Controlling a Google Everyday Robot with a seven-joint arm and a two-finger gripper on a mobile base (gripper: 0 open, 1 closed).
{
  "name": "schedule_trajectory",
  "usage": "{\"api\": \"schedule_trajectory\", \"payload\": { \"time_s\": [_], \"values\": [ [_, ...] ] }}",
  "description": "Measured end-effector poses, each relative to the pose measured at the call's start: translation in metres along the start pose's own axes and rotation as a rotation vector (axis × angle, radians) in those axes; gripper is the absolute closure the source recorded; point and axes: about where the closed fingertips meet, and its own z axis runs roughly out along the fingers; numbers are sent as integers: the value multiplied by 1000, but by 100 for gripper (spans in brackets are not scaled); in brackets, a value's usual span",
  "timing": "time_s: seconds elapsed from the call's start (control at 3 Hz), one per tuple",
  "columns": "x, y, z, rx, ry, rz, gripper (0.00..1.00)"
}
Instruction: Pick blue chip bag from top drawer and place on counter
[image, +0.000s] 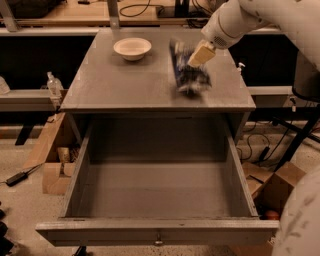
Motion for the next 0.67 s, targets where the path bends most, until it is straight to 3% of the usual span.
{"api": "schedule_trajectory", "payload": {
  "time_s": [0.67],
  "values": [
    [0, 1, 1, -2, 0, 0, 0]
  ]
}}
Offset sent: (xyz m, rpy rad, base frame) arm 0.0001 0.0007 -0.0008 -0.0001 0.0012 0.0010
